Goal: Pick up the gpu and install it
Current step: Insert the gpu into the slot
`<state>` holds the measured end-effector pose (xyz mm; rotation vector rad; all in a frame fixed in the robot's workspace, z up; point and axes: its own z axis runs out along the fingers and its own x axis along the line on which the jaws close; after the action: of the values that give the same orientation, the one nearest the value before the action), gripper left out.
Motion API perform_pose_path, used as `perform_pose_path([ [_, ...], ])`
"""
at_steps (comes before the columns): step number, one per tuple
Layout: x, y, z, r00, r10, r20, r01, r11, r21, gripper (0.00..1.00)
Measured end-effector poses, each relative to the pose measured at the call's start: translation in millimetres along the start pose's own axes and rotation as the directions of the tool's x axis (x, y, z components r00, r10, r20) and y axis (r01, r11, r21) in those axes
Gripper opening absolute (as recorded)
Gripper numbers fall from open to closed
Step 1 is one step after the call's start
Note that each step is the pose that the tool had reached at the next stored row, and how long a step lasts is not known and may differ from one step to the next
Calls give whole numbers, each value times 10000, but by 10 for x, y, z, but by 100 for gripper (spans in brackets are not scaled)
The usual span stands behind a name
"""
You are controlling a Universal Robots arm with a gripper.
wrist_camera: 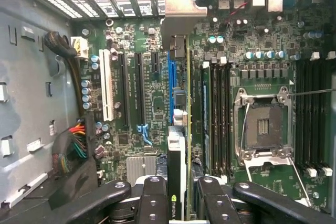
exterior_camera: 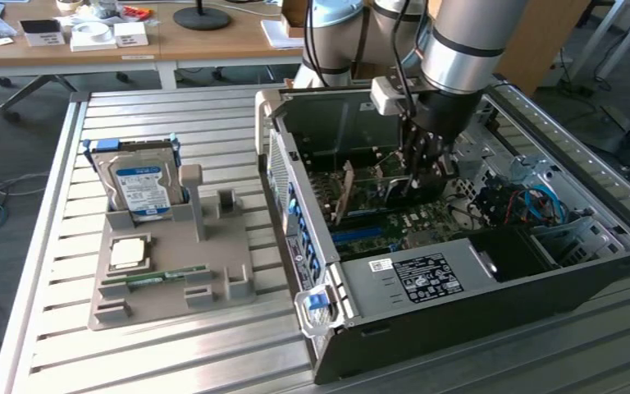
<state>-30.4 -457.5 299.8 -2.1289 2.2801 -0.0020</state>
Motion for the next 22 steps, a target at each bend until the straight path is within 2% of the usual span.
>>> perform_pose_path([
  [6, 7, 74, 34, 10000, 1, 0, -1, 10000, 0, 27],
  [10, 9, 90, 81, 10000, -1, 1, 1, 10000, -1, 27],
  [18, 9, 94, 82, 10000, 1, -1, -1, 10000, -1, 27],
  [22, 12, 131, 89, 10000, 0, -1, 0, 10000, 0, 27],
])
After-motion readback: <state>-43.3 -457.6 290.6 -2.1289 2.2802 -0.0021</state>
